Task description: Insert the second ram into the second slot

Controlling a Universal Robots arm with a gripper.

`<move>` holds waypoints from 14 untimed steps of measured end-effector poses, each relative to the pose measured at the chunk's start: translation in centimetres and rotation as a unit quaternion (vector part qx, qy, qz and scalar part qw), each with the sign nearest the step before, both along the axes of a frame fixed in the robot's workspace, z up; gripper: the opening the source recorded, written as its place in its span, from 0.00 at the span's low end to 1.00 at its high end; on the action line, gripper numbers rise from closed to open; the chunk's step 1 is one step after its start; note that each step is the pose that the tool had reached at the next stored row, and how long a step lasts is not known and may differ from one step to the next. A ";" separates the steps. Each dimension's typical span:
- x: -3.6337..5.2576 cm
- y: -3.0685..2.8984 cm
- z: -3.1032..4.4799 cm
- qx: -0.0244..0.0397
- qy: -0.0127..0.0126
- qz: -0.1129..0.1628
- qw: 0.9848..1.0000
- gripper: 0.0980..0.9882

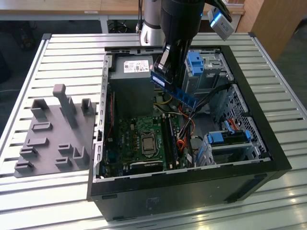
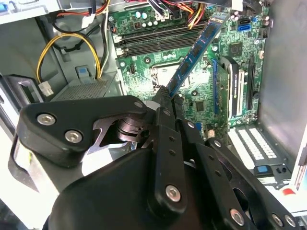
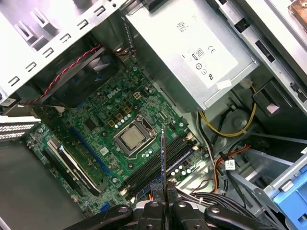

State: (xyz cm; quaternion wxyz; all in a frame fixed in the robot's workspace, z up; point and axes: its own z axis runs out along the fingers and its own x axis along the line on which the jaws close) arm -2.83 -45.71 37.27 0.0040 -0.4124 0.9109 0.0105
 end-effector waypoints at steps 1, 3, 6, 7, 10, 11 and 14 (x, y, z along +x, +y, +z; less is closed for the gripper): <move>0.00 0.00 0.00 0.000 0.000 -0.004 1.000 0.04; 0.00 0.00 -0.01 0.000 0.000 -0.009 1.000 0.04; 0.00 0.00 -0.02 0.000 0.000 -0.017 1.000 0.04; 0.00 0.00 -0.02 0.000 0.000 -0.020 1.000 0.04; 0.00 0.00 -0.02 0.000 0.000 -0.029 1.000 0.04; 0.00 0.00 -0.03 0.000 0.000 -0.032 0.999 0.04; 0.00 0.00 -0.04 0.000 0.000 -0.043 0.999 0.04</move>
